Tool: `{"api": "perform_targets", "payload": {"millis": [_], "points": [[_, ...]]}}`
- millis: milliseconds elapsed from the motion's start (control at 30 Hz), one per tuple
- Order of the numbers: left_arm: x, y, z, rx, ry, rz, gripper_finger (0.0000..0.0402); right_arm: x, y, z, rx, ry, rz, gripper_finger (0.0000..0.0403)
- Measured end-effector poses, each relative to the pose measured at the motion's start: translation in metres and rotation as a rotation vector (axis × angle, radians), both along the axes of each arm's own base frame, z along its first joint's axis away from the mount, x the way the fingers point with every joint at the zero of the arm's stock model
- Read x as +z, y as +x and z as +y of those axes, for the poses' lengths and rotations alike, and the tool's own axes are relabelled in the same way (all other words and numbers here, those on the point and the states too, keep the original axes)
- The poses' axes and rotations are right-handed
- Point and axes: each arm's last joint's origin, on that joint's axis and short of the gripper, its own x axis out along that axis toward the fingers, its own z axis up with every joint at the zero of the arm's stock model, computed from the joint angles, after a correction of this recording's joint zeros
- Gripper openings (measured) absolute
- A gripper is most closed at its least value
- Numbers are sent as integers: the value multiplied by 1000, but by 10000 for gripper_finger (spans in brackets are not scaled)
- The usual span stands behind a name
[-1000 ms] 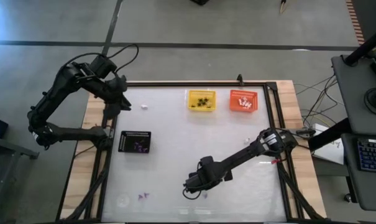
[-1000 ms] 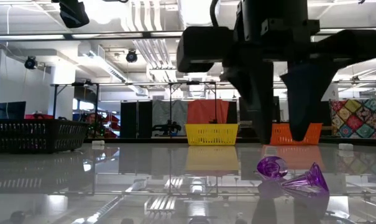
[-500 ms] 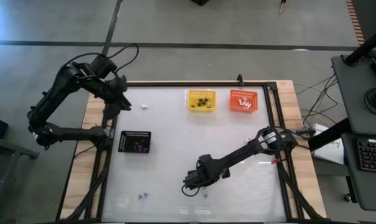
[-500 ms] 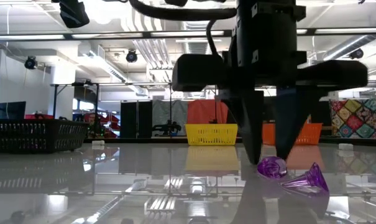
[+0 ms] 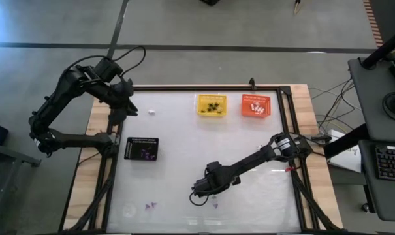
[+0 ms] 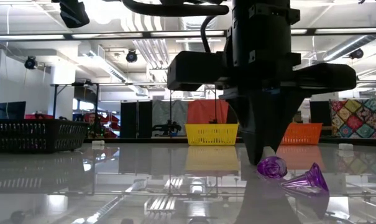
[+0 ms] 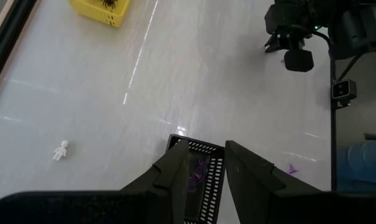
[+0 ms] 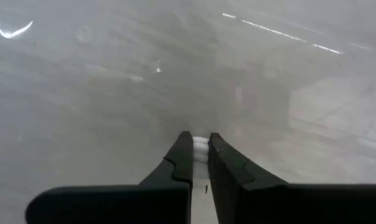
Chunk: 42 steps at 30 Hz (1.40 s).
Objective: Sort Halloween decoration
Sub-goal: Put the white skeleton toy into the orange bin
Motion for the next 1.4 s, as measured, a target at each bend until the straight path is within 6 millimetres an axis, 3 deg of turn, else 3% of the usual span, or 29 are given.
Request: {"api": "perform_targets", "payload": {"millis": [300,567,1000,1200,1400], "points": [[0,0,0,-1,0,0,87,17,-5,3,29,16,3,14],[0,0,0,1,0,2,87,53,-28,-22,25,-143,110,13],[-8,14,13,3,-36,42,87,109,-67,-119,100,-365,200,13],[-12,20,18,7,-55,61,87,117,-99,-166,89,-402,241,13],[-11,24,22,36,-53,39,87,111,-129,-211,89,-412,250,13]]}}
